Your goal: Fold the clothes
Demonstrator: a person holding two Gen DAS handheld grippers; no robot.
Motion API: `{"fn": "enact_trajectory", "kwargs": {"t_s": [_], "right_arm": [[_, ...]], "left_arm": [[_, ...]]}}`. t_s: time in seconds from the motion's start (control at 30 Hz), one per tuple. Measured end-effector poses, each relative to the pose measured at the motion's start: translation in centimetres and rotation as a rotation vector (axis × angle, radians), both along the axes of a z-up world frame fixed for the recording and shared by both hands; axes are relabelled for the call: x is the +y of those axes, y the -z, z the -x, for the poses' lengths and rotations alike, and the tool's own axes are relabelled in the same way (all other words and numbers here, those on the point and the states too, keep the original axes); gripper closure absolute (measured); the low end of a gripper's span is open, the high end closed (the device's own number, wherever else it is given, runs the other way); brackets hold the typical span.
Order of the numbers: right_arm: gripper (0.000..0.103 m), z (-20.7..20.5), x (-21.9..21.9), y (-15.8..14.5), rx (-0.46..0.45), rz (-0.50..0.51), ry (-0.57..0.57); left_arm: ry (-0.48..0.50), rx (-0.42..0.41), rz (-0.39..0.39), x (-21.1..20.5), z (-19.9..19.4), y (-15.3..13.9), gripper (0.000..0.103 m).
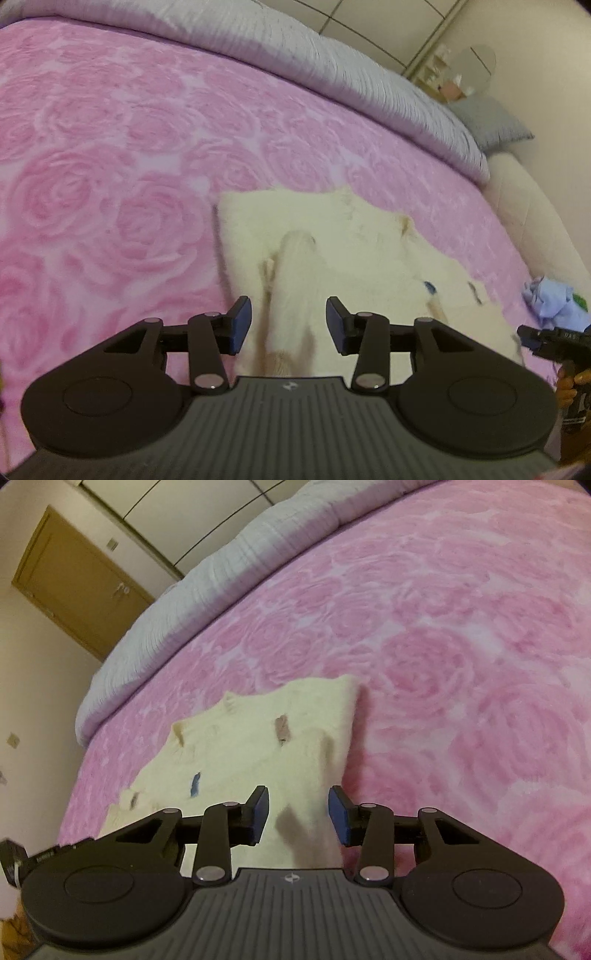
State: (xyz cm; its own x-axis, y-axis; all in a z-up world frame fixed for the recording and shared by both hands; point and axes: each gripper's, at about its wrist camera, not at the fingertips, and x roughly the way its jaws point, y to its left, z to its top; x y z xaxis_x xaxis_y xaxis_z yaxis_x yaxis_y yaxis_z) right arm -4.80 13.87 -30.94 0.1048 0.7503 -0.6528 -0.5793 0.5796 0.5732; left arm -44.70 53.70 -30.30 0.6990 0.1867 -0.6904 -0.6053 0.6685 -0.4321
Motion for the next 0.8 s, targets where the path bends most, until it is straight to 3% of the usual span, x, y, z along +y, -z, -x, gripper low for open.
{"fn": "enact_trajectory", "kwargs": {"t_s": [0.1,0.13,0.17,0.2,0.23,0.37,0.53,0.8], "right_arm": [[0.061,0.1,0.9,0.3,-0.033,0.051,-0.03],[0.063,0.2,1.2,0.4,-0.042,0.067,-0.042],[0.082,0.5,1.4,0.3,-0.067,0.08,-0.052],[0.085,0.9,1.6,0.2,-0.092,0.092,-0.061],[0.087,1.2,1.8,0.1,-0.118,0.104,-0.071],[0.092,3.2,2.2,-1.9,-0.276,0.126,-0.121],[0.094,3.4,2.6,-4.8,-0.406,0.033,-0.1],[0.094,-0.8,7.3,-3.0,-0.407,0.055,0.004]], "left_arm": [[0.033,0.018,-0.022,-0.3,-0.9,0.3,0.07],[0.043,0.024,-0.03,-0.5,-1.2,0.4,0.08],[0.05,0.037,-0.053,-0.7,-1.4,0.4,0.084],[0.061,0.055,-0.093,-1.2,-1.4,0.2,0.094],[0.072,0.052,-0.117,-1.6,-1.3,0.0,0.096],[0.092,-0.011,-0.164,-2.1,-0.2,-0.9,0.097],[0.04,-0.106,-0.242,-1.3,0.4,-2.8,0.098],[-0.024,-0.151,-0.276,2.2,-3.1,-2.6,0.098]]}}
